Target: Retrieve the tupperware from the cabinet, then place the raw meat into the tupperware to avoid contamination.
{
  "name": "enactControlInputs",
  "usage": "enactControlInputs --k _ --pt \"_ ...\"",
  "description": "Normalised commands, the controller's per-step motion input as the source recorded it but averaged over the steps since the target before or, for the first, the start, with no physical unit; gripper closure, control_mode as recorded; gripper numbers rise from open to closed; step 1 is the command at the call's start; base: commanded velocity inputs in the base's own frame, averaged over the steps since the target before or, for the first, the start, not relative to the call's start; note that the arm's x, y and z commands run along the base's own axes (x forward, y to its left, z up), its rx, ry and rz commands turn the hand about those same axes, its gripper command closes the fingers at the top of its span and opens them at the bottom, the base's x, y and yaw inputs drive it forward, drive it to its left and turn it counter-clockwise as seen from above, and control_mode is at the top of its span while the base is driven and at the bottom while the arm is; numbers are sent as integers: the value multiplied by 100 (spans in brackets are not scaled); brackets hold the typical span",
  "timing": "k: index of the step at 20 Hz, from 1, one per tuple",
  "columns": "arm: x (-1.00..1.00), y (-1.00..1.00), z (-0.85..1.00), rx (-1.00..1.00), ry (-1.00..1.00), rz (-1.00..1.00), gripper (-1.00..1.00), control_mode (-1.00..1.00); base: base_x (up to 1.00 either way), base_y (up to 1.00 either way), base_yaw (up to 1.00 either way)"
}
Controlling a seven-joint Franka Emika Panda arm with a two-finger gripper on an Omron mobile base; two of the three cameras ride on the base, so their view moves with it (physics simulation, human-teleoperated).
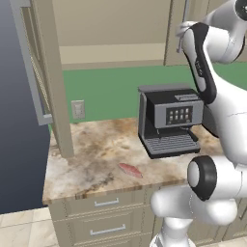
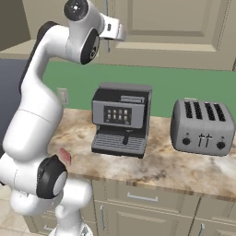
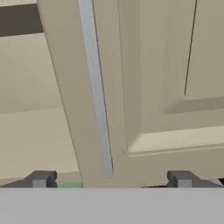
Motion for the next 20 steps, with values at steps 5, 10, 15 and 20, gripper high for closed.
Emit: enactControlInputs --k 5,10,15,20 --pt "9 0 -2 0 -1 0 -100 -100 0 0 0" --pt "38 4 -2 0 5 1 -100 -100 0 0 0" --pt "56 16 -7 0 6 2 -100 -100 0 0 0" --pt "55 3 -9 2 4 5 -100 -100 0 0 0"
